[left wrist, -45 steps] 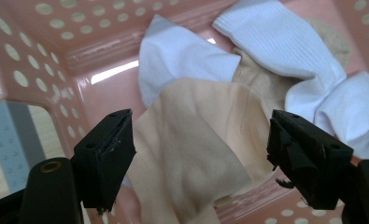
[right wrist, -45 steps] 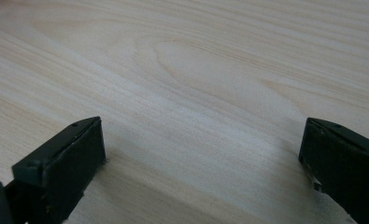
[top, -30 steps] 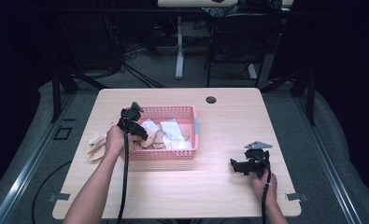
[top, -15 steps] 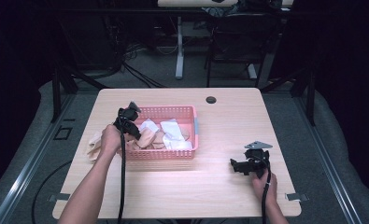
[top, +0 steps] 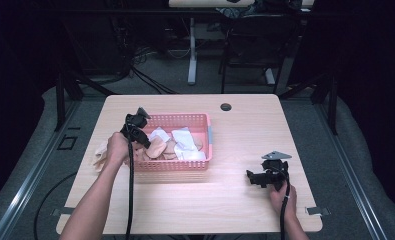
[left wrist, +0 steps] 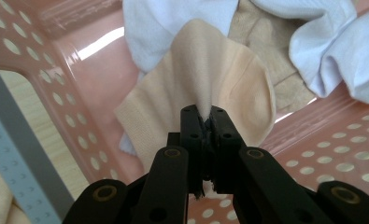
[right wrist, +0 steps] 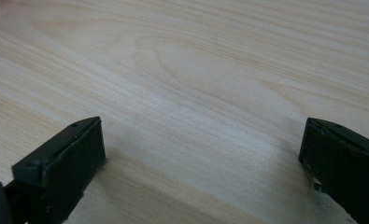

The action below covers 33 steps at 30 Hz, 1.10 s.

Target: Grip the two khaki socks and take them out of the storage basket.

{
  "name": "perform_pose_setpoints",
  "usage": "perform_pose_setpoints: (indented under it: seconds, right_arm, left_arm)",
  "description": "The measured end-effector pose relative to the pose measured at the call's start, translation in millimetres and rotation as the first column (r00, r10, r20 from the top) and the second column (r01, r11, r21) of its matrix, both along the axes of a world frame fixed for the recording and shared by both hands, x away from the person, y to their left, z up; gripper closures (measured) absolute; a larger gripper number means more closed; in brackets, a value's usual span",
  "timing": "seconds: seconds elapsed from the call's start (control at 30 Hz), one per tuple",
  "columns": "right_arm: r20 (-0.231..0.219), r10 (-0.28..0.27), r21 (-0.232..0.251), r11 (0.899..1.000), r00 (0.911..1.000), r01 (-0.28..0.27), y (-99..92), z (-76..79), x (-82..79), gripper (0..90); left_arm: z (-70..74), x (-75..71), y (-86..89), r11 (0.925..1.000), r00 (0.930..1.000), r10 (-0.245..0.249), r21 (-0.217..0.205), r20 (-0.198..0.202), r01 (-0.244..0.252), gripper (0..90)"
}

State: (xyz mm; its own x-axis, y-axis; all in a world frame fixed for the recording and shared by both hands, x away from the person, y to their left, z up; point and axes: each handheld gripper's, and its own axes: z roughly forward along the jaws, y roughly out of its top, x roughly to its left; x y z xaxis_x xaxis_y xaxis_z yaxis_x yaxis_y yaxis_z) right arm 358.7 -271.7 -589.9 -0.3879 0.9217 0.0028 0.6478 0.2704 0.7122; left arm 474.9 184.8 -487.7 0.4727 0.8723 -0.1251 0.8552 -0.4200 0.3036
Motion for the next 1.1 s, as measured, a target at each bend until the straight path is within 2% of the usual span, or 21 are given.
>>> perform_pose_setpoints:
  seconds: [0.4,0.6,0.9,1.1]
  right_arm:
    - [-0.001,0.000,-0.001,1.000,1.0000,0.000,0.0,0.1,0.1,0.0]
    - [-0.002,0.004,0.000,1.000,1.0000,-0.004,-0.1,0.1,0.3,0.0]
    - [0.000,-0.001,0.005,1.000,1.0000,0.001,0.4,-0.3,0.3,0.0]
    - [-0.003,0.003,-0.002,1.000,1.0000,-0.003,-0.1,0.0,0.3,0.0]
  left_arm:
    - [37.4,-0.7,6.7,1.0000,0.9979,0.004,0.002,0.065,-0.004,86.0]
    - [54.6,-1.0,11.5,1.0000,0.9964,0.008,0.001,0.084,-0.009,86.0]
    - [75.0,-1.8,16.2,0.9999,0.9920,0.014,-0.001,0.126,-0.014,86.0]
    - [83.6,-3.5,21.5,0.9998,0.9901,0.018,-0.002,0.139,-0.018,86.0]
